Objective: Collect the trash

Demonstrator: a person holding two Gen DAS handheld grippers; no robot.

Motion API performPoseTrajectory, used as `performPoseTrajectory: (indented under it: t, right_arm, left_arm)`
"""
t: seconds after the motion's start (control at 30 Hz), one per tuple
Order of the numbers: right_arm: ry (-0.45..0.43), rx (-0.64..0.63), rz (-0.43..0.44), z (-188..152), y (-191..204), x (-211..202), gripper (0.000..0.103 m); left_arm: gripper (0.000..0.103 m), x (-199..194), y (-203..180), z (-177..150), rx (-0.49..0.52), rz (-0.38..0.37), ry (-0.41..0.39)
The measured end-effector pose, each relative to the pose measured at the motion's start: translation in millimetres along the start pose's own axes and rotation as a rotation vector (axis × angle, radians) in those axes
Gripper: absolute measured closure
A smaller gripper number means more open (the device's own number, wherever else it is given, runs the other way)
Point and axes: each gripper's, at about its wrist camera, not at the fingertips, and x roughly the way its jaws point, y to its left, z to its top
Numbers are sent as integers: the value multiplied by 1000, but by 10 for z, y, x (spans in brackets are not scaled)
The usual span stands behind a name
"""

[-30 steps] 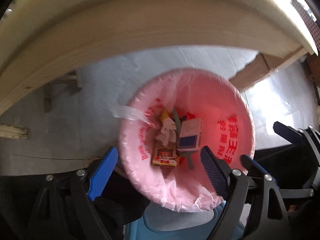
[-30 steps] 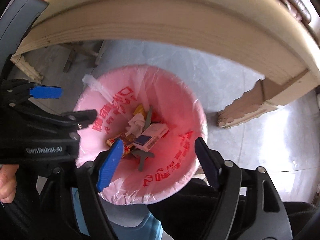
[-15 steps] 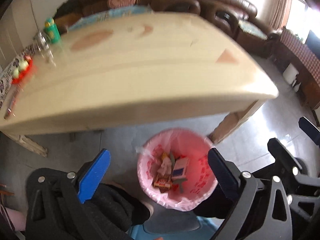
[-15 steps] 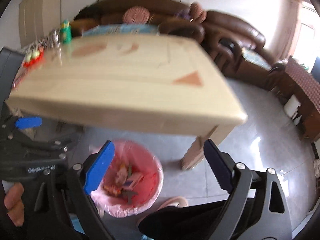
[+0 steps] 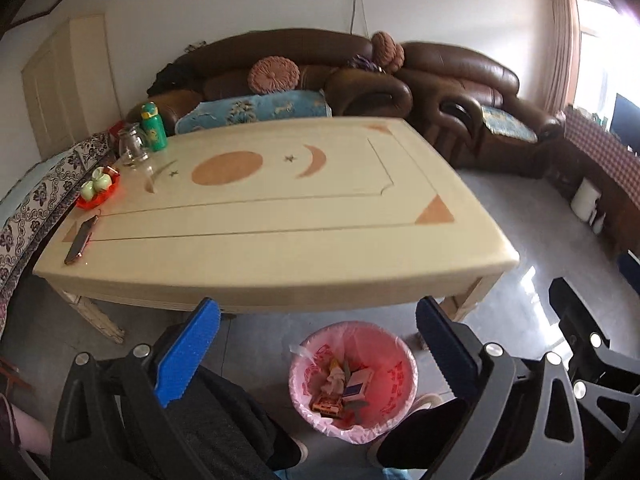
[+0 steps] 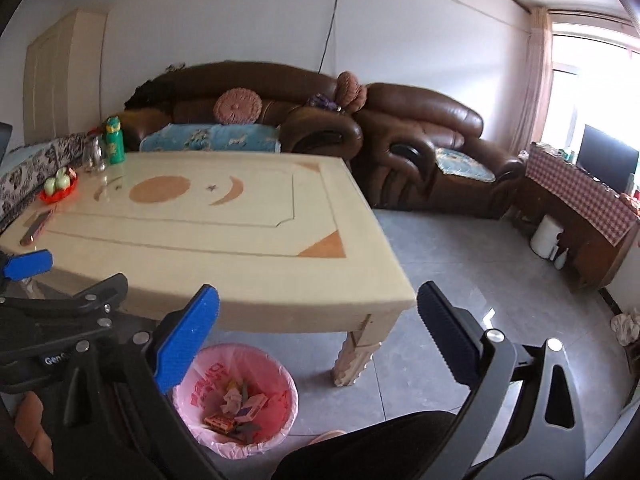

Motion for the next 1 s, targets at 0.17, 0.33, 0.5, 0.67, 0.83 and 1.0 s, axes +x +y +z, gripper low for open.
performPoseTrajectory:
  t: [0.17, 0.33, 0.5, 0.67, 0.83, 1.0]
  right_arm:
    - [-47, 33, -25, 88, -55, -198, 6]
    - [-74, 40, -35, 123, -47, -314, 6]
    - [-71, 50, -34, 117, -48, -343, 6]
    - [-64, 52, -33, 132, -40, -342, 6]
    - [-62, 48, -35, 138, -24, -335, 6]
    - [-58, 46, -34, 142, -2, -331, 6]
  left_arm:
    - [7, -217, 41, 23, -28, 18, -38]
    - [7, -332, 66, 35, -39, 31, -56]
    - [7, -362, 60, 30, -40, 50, -68]
    - [7, -364, 60, 16, -40, 52, -70]
    - [7, -351, 74, 7, -42, 49, -65]
    - [7, -342, 85, 0, -41, 47, -62]
